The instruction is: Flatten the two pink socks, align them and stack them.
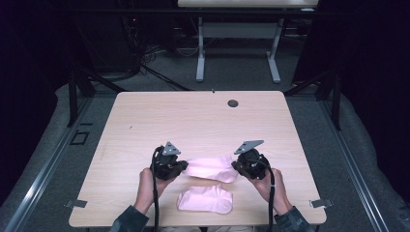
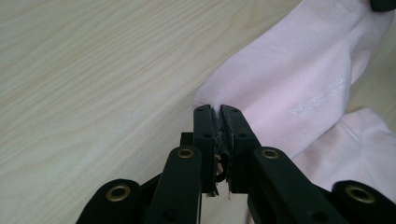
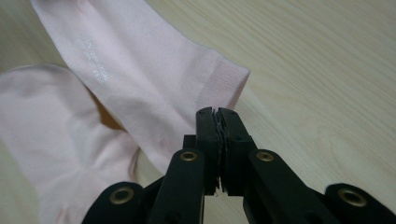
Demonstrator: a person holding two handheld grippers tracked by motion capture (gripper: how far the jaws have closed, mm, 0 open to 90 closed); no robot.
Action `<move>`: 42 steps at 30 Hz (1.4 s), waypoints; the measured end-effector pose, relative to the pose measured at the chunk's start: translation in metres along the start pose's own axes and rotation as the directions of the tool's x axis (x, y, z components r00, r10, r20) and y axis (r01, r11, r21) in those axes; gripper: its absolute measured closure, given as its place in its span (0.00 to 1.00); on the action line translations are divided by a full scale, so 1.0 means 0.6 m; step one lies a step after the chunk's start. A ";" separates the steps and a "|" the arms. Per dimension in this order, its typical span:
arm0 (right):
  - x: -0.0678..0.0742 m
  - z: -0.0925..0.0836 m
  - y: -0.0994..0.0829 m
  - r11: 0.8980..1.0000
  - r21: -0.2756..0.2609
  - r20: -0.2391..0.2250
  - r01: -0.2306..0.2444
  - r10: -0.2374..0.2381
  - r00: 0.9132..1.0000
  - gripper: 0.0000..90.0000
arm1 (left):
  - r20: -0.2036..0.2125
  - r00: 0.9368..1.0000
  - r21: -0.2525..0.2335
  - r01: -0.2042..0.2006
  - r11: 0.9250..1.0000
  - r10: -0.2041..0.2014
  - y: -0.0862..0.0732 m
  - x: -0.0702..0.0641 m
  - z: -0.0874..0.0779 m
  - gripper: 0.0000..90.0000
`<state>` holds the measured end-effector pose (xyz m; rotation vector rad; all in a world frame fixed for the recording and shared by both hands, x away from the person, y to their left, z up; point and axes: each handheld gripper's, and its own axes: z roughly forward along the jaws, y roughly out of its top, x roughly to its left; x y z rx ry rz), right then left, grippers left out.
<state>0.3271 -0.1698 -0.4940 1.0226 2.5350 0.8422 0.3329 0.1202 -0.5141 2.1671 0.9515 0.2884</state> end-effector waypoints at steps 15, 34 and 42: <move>0.067 -0.054 -0.021 0.999 0.035 -0.134 0.031 -0.026 0.991 0.97 | 0.096 0.994 0.017 0.059 0.998 -0.060 -0.086 -0.038 -0.071 0.95; 0.069 0.054 -0.072 0.984 0.175 -0.117 0.022 -0.001 0.993 0.94 | 0.028 0.999 0.122 -0.025 0.992 0.021 -0.120 -0.055 -0.017 0.84; 0.061 0.038 -0.071 0.992 0.127 -0.111 0.021 -0.007 0.994 0.75 | -0.027 1.000 0.085 -0.008 0.996 0.010 -0.114 -0.046 -0.031 0.36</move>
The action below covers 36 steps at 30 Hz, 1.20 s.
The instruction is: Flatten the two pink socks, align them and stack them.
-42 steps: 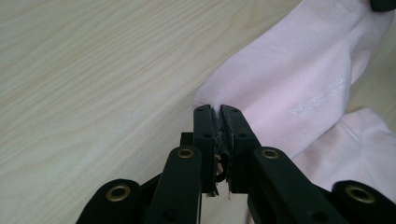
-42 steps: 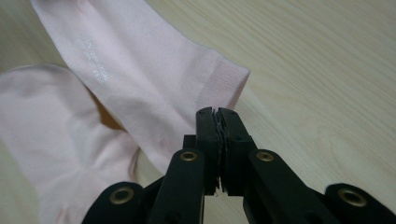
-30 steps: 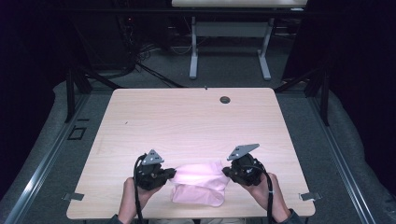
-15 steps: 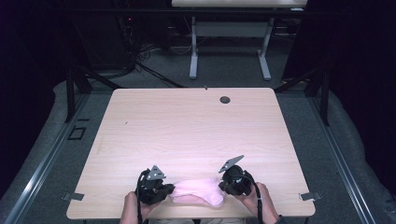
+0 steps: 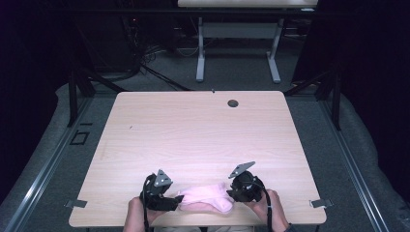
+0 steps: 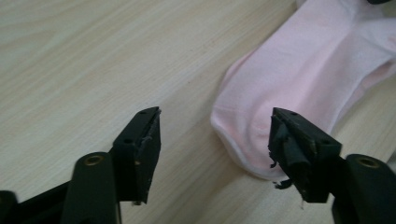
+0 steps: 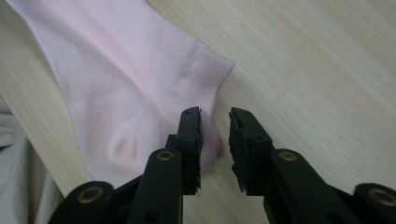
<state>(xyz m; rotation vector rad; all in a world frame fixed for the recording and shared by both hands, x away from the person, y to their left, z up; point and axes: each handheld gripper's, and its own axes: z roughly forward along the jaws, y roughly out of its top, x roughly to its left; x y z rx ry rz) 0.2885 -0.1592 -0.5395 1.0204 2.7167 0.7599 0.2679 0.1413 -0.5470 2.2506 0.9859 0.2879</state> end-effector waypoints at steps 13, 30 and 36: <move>-0.048 -0.068 -0.034 0.980 -0.179 0.066 -0.091 0.104 0.992 0.14 | -0.115 0.993 -0.070 0.029 0.997 -0.037 -0.008 0.044 -0.053 0.09; -0.127 -0.054 -0.135 0.964 -0.168 0.204 -0.205 0.237 0.950 0.00 | -0.286 0.937 -0.083 0.183 0.980 -0.200 -0.090 0.154 -0.044 0.00; -0.145 -0.028 -0.158 0.962 -0.154 0.237 -0.227 0.259 0.936 0.00 | -0.318 0.916 -0.084 0.228 0.970 -0.243 -0.117 0.177 -0.026 0.00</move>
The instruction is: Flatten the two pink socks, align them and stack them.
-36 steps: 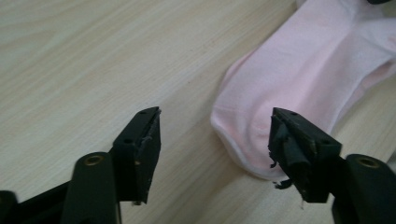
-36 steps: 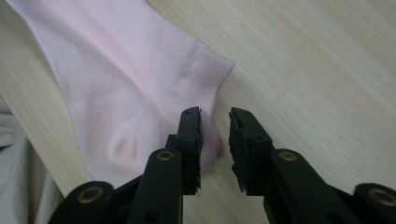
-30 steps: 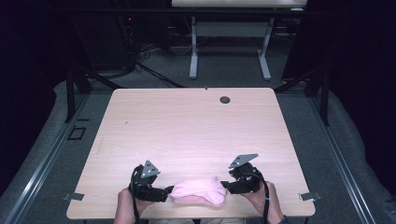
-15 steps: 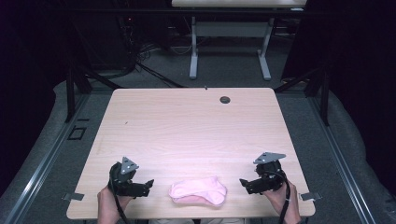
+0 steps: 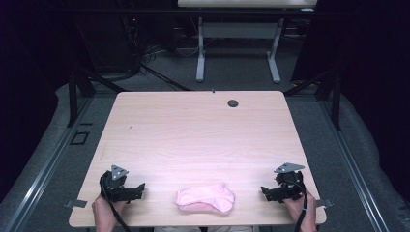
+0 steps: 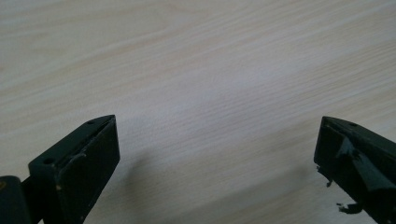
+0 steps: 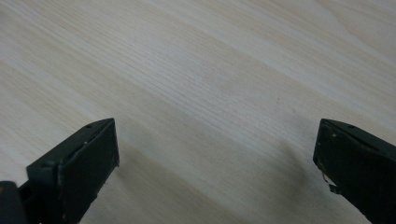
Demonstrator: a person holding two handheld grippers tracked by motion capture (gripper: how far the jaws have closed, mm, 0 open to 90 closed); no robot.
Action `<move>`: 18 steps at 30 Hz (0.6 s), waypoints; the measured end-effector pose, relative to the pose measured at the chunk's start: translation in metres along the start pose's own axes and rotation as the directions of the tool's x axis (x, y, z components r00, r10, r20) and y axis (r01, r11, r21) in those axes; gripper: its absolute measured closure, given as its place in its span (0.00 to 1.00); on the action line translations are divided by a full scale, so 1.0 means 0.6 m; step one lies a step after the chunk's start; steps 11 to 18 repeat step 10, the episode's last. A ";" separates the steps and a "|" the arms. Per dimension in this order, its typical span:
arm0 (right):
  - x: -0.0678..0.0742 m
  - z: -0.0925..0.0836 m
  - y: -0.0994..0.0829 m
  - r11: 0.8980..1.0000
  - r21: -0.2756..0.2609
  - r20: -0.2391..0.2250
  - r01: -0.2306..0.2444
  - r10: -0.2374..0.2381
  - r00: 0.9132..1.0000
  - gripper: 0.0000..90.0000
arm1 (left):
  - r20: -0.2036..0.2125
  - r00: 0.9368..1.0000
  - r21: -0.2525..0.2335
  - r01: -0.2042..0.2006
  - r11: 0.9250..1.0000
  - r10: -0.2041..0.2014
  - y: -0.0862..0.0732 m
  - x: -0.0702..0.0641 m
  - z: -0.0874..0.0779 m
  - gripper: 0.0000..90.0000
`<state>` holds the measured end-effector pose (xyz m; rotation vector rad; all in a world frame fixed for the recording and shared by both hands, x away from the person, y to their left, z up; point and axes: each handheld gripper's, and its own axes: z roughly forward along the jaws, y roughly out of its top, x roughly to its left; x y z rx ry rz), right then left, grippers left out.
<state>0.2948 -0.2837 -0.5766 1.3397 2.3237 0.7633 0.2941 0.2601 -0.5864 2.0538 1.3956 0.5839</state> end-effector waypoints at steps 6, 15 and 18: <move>-0.008 0.004 -0.010 0.998 -0.039 -0.004 -0.040 0.040 0.999 0.00 | 0.017 1.000 -0.030 0.026 0.999 -0.026 -0.008 0.008 0.004 0.00; -0.014 0.007 -0.022 0.992 -0.105 0.002 -0.066 0.066 0.998 0.00 | 0.015 0.999 -0.047 0.031 0.998 -0.030 -0.010 0.010 0.005 0.00; -0.014 0.007 -0.022 0.992 -0.105 0.002 -0.066 0.066 0.998 0.00 | 0.015 0.999 -0.047 0.031 0.998 -0.030 -0.010 0.010 0.005 0.00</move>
